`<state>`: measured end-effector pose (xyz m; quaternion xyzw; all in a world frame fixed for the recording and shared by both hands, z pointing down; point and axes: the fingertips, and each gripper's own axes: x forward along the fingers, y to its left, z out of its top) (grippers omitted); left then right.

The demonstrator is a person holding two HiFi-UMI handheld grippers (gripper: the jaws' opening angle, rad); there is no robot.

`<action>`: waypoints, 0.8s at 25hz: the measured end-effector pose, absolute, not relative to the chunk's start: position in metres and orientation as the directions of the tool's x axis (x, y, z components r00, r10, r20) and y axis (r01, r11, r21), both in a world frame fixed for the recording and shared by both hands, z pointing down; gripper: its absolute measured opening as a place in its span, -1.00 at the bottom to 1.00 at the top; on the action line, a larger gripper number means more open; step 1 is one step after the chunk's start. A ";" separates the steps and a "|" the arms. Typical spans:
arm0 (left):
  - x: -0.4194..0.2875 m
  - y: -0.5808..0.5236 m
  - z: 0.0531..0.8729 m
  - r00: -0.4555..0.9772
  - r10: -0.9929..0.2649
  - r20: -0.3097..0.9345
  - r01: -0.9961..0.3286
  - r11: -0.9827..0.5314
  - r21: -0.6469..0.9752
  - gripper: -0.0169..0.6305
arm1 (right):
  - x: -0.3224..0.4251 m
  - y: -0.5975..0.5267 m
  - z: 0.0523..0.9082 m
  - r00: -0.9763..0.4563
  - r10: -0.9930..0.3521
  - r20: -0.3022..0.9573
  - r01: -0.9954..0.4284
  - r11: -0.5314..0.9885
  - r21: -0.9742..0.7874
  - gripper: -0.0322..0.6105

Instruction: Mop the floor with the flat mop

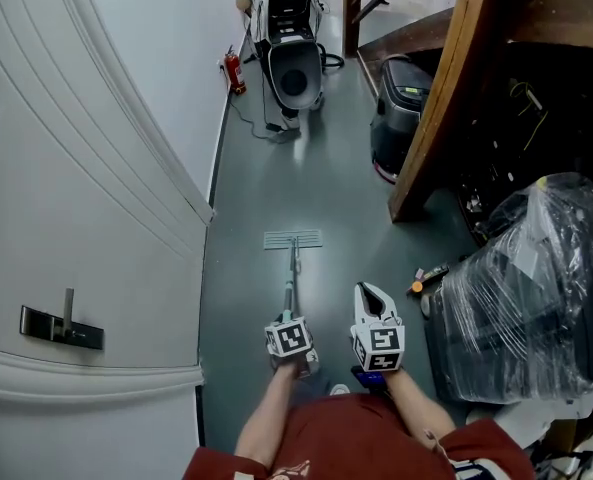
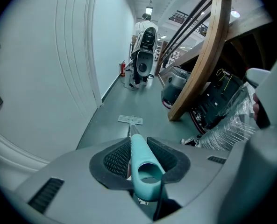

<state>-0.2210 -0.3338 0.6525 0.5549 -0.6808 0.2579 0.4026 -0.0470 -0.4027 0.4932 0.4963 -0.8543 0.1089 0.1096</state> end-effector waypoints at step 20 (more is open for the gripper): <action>-0.150 -0.174 0.643 -0.051 -0.551 0.833 -0.957 0.265 0.116 -0.56 | 0.005 -0.242 0.491 -0.516 -0.806 0.291 -0.855 0.506 -0.112 -0.84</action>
